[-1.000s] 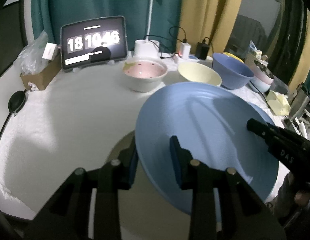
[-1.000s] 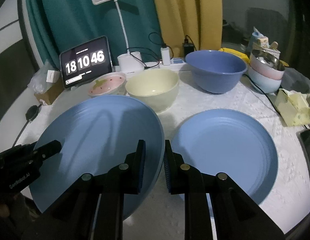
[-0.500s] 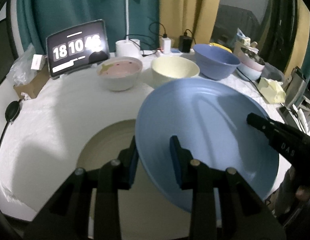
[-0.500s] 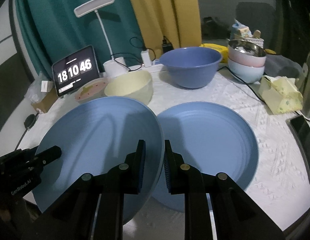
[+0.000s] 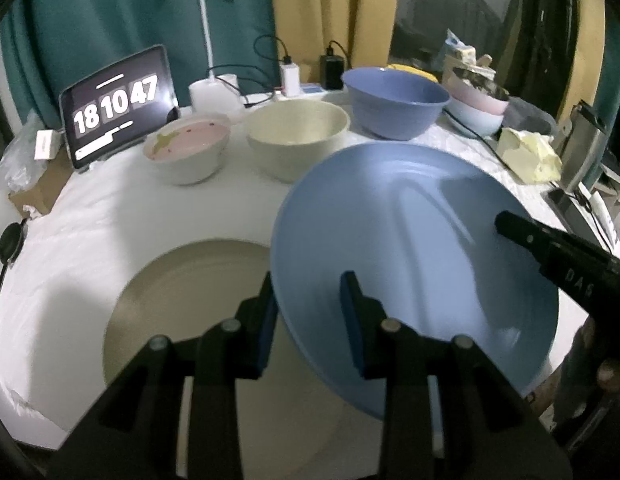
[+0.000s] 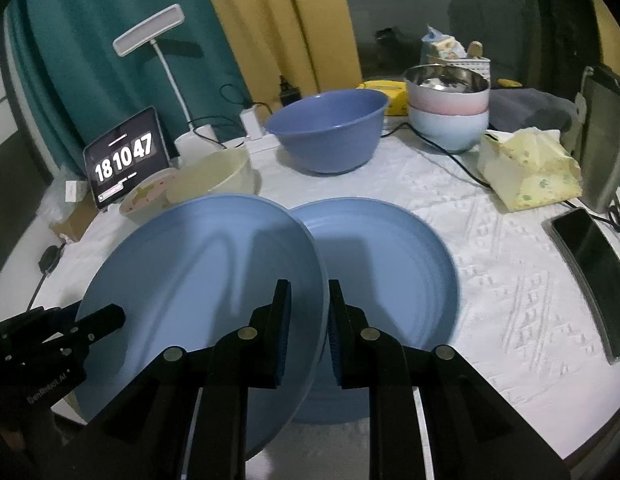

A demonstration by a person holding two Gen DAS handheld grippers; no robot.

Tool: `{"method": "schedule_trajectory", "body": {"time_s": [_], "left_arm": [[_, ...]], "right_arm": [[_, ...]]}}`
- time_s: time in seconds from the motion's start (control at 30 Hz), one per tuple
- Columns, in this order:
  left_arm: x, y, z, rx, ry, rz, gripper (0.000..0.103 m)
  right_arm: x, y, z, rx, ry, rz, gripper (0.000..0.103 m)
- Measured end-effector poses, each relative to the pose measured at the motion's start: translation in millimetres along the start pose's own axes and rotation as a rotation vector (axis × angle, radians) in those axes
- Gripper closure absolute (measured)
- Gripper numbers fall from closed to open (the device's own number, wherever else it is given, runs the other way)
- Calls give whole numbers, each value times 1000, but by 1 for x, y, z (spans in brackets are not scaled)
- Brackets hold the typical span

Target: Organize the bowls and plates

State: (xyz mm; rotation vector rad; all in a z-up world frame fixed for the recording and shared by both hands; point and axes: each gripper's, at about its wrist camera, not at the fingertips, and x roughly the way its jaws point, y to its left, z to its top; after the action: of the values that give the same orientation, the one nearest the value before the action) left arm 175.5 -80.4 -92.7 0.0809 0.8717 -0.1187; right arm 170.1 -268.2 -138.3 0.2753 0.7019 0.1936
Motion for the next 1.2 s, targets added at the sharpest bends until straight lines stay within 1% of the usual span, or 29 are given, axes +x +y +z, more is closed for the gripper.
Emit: {"method": "schedule_trajectory", "body": {"time_s": [0.43,0.73,1.2], "left_arm": [[24,-37,9,49,41,-17,70],[42,-52,16,75,63,-20,70],[71,-69,24,90,109,-5,70]], "right_arm": [[4,-36,5,36,2,-34,84],[13,-57,12,53,5,-45,83],[28,-76,22,62,16,-56,82]]}}
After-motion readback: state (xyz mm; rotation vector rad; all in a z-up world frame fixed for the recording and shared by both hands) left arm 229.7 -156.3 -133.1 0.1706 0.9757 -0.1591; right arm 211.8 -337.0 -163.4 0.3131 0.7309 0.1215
